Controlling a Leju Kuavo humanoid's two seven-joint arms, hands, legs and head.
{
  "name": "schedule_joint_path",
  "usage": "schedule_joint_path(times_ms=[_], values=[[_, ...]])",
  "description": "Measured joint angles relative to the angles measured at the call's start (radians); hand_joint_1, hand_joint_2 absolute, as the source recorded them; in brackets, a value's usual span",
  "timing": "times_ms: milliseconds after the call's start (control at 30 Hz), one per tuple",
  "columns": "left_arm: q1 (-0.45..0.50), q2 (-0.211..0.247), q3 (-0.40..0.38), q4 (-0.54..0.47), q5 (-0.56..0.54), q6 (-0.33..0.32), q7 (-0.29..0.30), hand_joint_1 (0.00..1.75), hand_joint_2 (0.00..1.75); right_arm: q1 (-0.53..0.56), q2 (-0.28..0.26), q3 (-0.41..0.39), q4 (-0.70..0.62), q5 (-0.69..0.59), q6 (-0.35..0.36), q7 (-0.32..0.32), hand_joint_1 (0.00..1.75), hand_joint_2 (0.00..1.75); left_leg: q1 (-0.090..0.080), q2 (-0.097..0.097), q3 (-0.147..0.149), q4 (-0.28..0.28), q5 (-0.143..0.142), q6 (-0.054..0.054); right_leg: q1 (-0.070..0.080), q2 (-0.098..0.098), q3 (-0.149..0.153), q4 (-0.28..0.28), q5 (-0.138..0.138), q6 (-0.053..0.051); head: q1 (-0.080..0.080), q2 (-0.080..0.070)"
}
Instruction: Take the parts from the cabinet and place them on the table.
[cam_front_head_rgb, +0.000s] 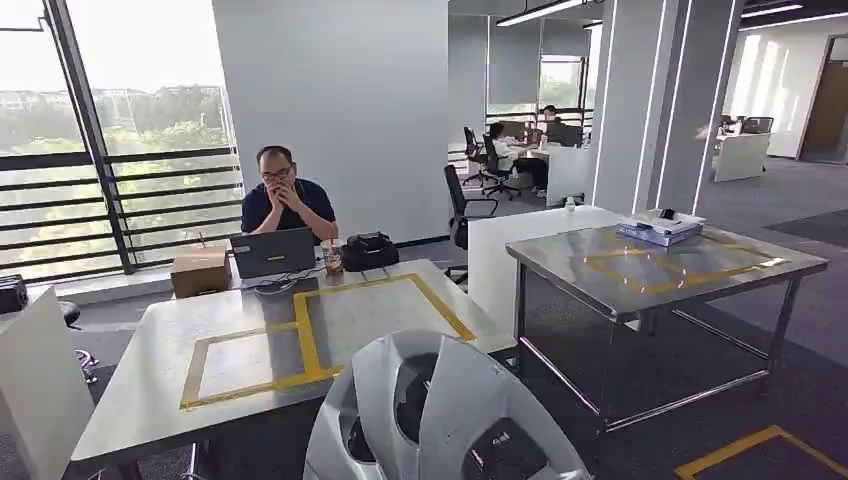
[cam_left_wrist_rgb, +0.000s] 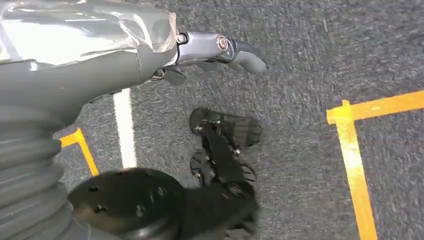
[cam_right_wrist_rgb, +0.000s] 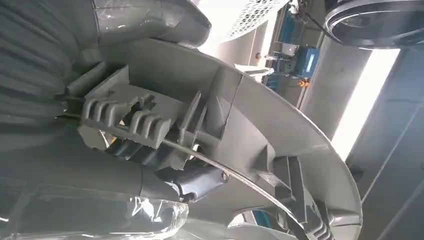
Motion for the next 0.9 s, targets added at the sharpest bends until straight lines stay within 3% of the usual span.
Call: schedule_joint_path(times_ms=[33, 133, 167, 200, 233, 300, 333, 367, 400, 467, 500, 533, 567, 633, 700, 733, 833, 867, 900], values=[[-0.005, 0.002, 0.002, 0.004, 0.0, 0.0, 0.0, 0.0, 1.75, -0.001, 0.0, 0.0, 0.0, 0.0, 0.001, 0.0, 1.75, 1.75, -0.007, 0.002, 0.004, -0.012, -0.012, 0.002, 0.009, 0.0, -0.003, 0.002, -0.001, 0.004, 0.001, 0.0], [-0.007, 0.004, 0.005, 0.012, 0.0, 0.0, -0.007, 0.0, 1.75, -0.005, 0.0, 0.001, 0.002, 0.001, 0.002, 0.0, 1.75, 1.75, -0.014, 0.001, -0.001, -0.012, -0.011, 0.016, 0.002, 0.0, -0.002, -0.006, 0.004, 0.021, 0.0, 0.0], [-0.008, 0.004, 0.007, 0.013, 0.0, 0.0, -0.01, 0.0, 1.75, -0.006, 0.0, 0.002, 0.002, 0.001, 0.002, -0.001, 1.75, 1.75, -0.008, 0.001, 0.017, -0.029, 0.002, 0.028, 0.005, -0.001, -0.002, -0.005, 0.003, 0.028, 0.0, 0.0], [-0.01, 0.003, 0.007, 0.015, 0.0, 0.0, -0.012, 0.0, 1.75, -0.007, -0.001, 0.002, 0.003, 0.001, 0.002, -0.001, 1.75, 1.75, -0.006, 0.002, 0.02, -0.039, 0.007, 0.03, 0.003, -0.001, -0.014, 0.013, -0.006, 0.027, 0.0, 0.0], [-0.013, 0.004, 0.008, 0.018, 0.0, 0.0, -0.013, 0.0, 1.75, -0.01, -0.001, 0.002, 0.003, 0.001, 0.002, -0.001, 1.75, 1.75, -0.006, 0.003, 0.019, -0.04, 0.011, 0.038, 0.003, -0.001, -0.034, 0.056, -0.032, 0.023, 0.003, 0.0], [-0.016, 0.003, 0.01, 0.022, 0.0, 0.0, -0.014, 0.0, 1.75, -0.011, -0.002, 0.003, 0.004, 0.002, 0.002, -0.001, 1.75, 1.75, -0.009, 0.003, 0.016, -0.04, 0.011, 0.039, 0.003, 0.0, -0.115, 0.225, -0.102, 0.015, 0.003, 0.0], [-0.017, 0.003, 0.01, 0.026, 0.0, 0.0, -0.014, 0.0, 1.75, -0.012, -0.003, 0.004, 0.005, 0.003, 0.002, -0.001, 1.75, 1.75, -0.011, 0.002, 0.015, -0.039, 0.01, 0.04, 0.003, -0.001, -0.15, 0.298, -0.122, 0.017, 0.003, 0.0], [-0.017, 0.003, 0.01, 0.03, -0.003, 0.0, -0.014, 0.0, 1.75, -0.011, -0.004, 0.005, 0.008, 0.003, 0.002, 0.0, 1.75, 1.75, -0.012, 0.002, 0.015, -0.039, 0.01, 0.04, 0.002, -0.001, -0.16, 0.314, -0.12, 0.024, 0.003, 0.0], [-0.017, 0.003, 0.01, 0.033, -0.003, 0.0, -0.014, 0.0, 1.75, -0.012, -0.005, 0.006, 0.009, 0.003, 0.001, 0.0, 1.75, 1.75, -0.012, 0.002, 0.016, -0.038, 0.01, 0.039, 0.002, -0.001, -0.144, 0.282, -0.103, 0.031, 0.003, 0.0], [-0.021, 0.003, 0.011, 0.037, -0.006, 0.0, -0.019, 0.0, 1.75, -0.014, -0.005, 0.008, 0.009, 0.003, -0.001, 0.0, 1.75, 1.75, -0.011, -0.002, 0.017, -0.033, 0.006, 0.035, 0.0, -0.001, -0.06, 0.112, -0.034, 0.047, 0.003, 0.0], [-0.023, 0.003, 0.011, 0.04, -0.007, 0.0, -0.02, 0.0, 1.75, -0.017, -0.005, 0.009, 0.009, 0.003, -0.001, 0.0, 1.75, 1.75, -0.012, -0.003, 0.015, -0.027, 0.002, 0.03, 0.0, -0.002, -0.017, 0.027, -0.007, 0.049, 0.004, 0.0], [-0.027, 0.003, 0.013, 0.044, -0.011, 0.0, -0.022, 0.0, 1.75, -0.018, -0.005, 0.01, 0.01, 0.003, -0.001, 0.0, 1.75, 1.75, -0.021, -0.004, 0.008, -0.016, -0.004, 0.023, 0.003, -0.001, -0.006, 0.007, -0.008, 0.033, 0.004, 0.0], [-0.027, 0.003, 0.014, 0.045, -0.013, 0.0, -0.023, 0.0, 1.75, -0.018, -0.005, 0.01, 0.009, 0.002, -0.001, -0.001, 1.75, 1.75, -0.02, -0.003, 0.005, -0.013, -0.006, 0.021, 0.003, -0.001, -0.008, 0.006, -0.004, 0.023, 0.001, 0.0], [-0.027, 0.003, 0.02, 0.05, -0.015, 0.001, -0.023, 0.0, 1.75, -0.017, -0.006, 0.01, 0.009, 0.002, -0.001, -0.001, 1.75, 1.75, -0.016, -0.002, 0.003, -0.015, -0.003, 0.014, 0.01, 0.0, -0.011, 0.007, -0.003, 0.014, 0.001, 0.0], [-0.029, 0.007, 0.021, 0.052, -0.016, 0.001, -0.026, 0.0, 1.75, -0.017, -0.007, 0.01, 0.009, 0.002, -0.001, -0.001, 1.75, 1.75, -0.014, -0.002, -0.003, -0.004, -0.014, 0.005, -0.002, 0.0, -0.007, 0.002, 0.0, 0.006, 0.002, 0.0], [-0.031, 0.005, 0.021, 0.053, -0.016, 0.0, -0.029, 0.0, 1.75, -0.017, -0.007, 0.01, 0.009, 0.002, -0.001, -0.002, 1.75, 1.75, -0.012, 0.0, -0.018, 0.032, -0.042, -0.002, -0.003, -0.001, -0.005, 0.002, -0.001, 0.001, -0.004, 0.0], [-0.033, 0.006, 0.022, 0.061, -0.018, 0.0, -0.029, 0.0, 1.75, -0.015, -0.007, 0.01, 0.009, 0.003, -0.001, -0.003, 1.75, 1.75, 0.0, 0.001, -0.134, 0.274, -0.146, -0.017, 0.001, -0.001, -0.007, 0.003, -0.002, -0.003, -0.005, 0.0], [-0.032, 0.006, 0.023, 0.064, -0.018, 0.0, -0.029, 0.0, 1.75, -0.013, -0.007, 0.01, 0.009, 0.003, -0.001, -0.003, 1.75, 1.75, 0.001, 0.001, -0.157, 0.315, -0.15, -0.018, 0.001, -0.001, -0.007, 0.003, -0.002, -0.004, -0.005, 0.0], [-0.032, 0.006, 0.023, 0.067, -0.019, 0.0, -0.029, 0.0, 1.75, -0.012, -0.007, 0.01, 0.009, 0.003, -0.001, -0.003, 1.75, 1.75, 0.001, 0.001, -0.152, 0.3, -0.129, -0.018, 0.002, 0.0, -0.006, 0.003, -0.002, -0.003, -0.005, 0.0]])
